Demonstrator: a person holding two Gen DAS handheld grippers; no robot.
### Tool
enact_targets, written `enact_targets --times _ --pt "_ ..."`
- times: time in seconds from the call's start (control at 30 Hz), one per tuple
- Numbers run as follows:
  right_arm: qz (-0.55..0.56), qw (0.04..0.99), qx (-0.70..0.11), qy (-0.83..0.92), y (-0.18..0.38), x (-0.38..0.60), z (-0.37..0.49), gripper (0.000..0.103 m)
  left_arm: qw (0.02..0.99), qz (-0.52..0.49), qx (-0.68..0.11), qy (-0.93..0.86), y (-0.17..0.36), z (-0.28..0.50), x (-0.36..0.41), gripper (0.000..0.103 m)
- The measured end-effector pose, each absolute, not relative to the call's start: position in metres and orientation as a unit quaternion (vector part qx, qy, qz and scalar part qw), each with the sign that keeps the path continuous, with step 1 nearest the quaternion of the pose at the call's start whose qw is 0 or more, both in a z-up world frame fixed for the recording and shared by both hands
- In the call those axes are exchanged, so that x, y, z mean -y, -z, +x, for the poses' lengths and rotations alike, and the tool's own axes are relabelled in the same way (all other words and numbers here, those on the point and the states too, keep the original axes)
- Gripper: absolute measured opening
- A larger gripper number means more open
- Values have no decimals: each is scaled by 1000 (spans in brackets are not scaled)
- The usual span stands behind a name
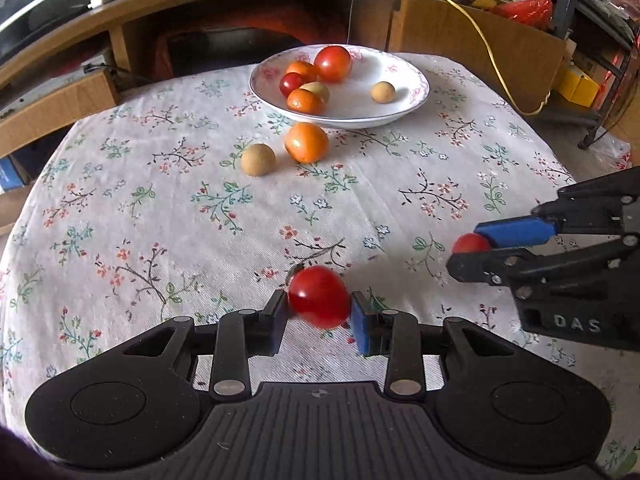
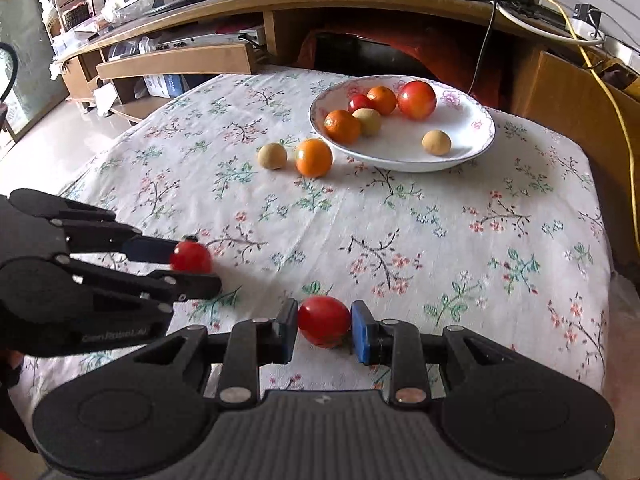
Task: Organize fruits
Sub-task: 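Carry both held red tomatoes over the white bowl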
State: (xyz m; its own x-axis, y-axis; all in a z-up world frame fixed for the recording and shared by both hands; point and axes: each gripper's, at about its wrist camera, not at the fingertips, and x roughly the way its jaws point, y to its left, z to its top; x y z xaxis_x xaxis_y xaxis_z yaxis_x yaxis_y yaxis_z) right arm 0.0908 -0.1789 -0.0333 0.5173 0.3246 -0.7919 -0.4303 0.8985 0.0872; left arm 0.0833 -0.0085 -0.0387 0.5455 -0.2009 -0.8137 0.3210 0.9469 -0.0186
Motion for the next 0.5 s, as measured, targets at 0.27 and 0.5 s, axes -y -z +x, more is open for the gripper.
enact_targets --times 0.27,0.5 --pt "-58 867 -442 -224 35 182 91 30 877 50 -453 151 38 88 9 53" --pt "-66 863 -448 -226 39 181 95 31 877 49 -453 152 38 90 11 56"
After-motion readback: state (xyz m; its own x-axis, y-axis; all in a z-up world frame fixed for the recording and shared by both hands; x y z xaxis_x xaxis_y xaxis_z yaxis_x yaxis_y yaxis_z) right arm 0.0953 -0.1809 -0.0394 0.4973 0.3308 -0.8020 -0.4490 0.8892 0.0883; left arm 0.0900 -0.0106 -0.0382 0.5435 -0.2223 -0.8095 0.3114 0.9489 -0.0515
